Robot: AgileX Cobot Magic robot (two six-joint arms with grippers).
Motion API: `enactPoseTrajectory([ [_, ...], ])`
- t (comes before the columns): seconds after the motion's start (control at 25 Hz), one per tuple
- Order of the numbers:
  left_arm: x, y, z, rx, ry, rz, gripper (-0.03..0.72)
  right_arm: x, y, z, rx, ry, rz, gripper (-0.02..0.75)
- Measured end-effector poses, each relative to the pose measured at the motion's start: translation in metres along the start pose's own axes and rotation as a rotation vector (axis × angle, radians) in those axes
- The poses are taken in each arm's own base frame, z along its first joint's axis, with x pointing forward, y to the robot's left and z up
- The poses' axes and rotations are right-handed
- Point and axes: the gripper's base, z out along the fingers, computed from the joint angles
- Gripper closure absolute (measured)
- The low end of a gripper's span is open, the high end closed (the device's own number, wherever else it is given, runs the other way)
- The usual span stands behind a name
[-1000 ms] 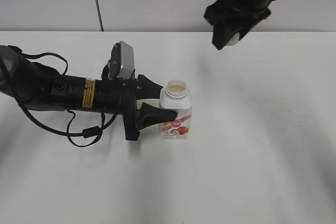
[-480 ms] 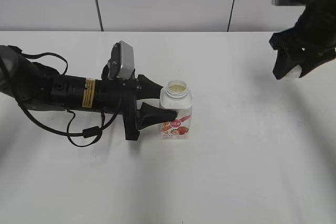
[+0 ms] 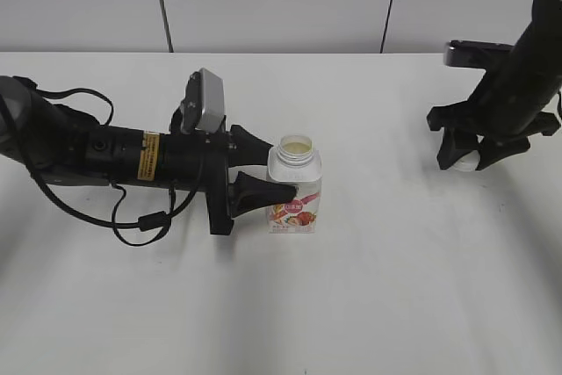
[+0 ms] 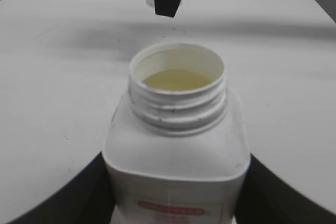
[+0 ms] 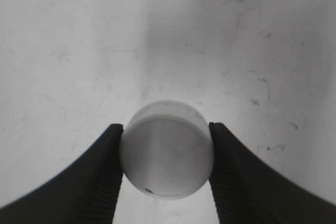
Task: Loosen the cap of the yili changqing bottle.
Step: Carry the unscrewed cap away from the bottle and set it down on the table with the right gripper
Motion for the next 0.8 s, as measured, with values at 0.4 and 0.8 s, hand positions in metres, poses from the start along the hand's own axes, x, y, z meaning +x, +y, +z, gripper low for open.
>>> enactPoseTrajectory([
  [0.4, 0.0, 0.0, 0.0, -0.001, -0.001, -0.001, 0.291, -0.009, -0.005, 0.016, 0.021, -0.095, 0.024, 0.349],
  [0.8, 0.0, 0.0, 0.0, -0.003, -0.002, -0.002, 0.291, -0.005, -0.009, 0.04, 0.025, -0.037, 0.035, 0.35],
])
